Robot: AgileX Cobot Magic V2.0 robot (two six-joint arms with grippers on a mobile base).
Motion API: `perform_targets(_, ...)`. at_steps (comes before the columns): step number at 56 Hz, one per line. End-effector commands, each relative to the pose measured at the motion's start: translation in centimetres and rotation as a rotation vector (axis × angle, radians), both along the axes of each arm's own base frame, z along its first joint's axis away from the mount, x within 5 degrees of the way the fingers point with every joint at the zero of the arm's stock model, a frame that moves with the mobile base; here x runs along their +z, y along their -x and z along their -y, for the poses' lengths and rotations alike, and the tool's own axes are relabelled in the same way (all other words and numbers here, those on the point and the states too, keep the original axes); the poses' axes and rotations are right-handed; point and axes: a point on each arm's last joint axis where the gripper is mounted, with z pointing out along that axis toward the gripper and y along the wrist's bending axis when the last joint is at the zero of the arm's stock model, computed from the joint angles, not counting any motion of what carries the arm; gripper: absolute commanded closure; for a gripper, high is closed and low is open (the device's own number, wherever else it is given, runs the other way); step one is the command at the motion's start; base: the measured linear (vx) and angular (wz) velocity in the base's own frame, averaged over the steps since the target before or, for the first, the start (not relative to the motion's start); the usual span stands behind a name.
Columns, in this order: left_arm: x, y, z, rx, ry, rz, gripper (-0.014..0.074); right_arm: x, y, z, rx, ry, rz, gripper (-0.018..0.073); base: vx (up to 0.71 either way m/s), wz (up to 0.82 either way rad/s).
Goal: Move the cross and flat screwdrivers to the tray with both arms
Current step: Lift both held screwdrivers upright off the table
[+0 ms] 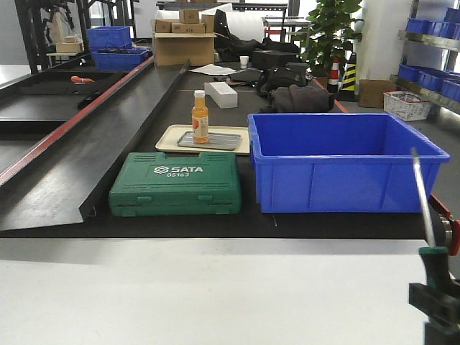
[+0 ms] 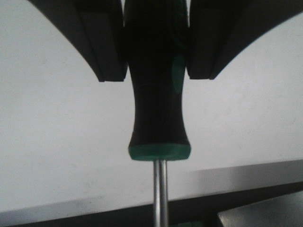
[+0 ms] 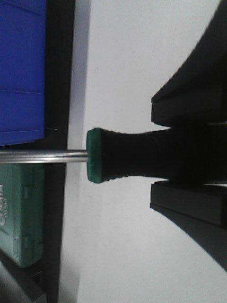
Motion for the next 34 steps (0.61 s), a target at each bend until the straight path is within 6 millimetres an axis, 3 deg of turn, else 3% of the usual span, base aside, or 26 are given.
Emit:
perform_targets(1,1.7,2.3,-0.1,0.029,0.047,0.186,0.0594,1.5,2.2,0.6,-0.008,-0.020,0.169,0.0567,0.00,0.00)
perform_targets(5,1.8,4.1,-0.1,0.031,0.050,0.252,0.0594,1.1,3.4,0.8,-0.009,-0.025,0.199,0.0567,0.00,0.00)
perform_targets(11,1.5,5.0,-0.2,0.033,0.041,0.278,0.0594,0.9,4.1,1.1,-0.010,-0.007,0.224,0.0567,0.00,0.00)
perform_targets(34,1.4,5.0,-0.2,0.036,0.042,0.288,0.0594,0.7,4.2,1.0,-0.008,-0.006,0.203,0.0567,0.00,0.00)
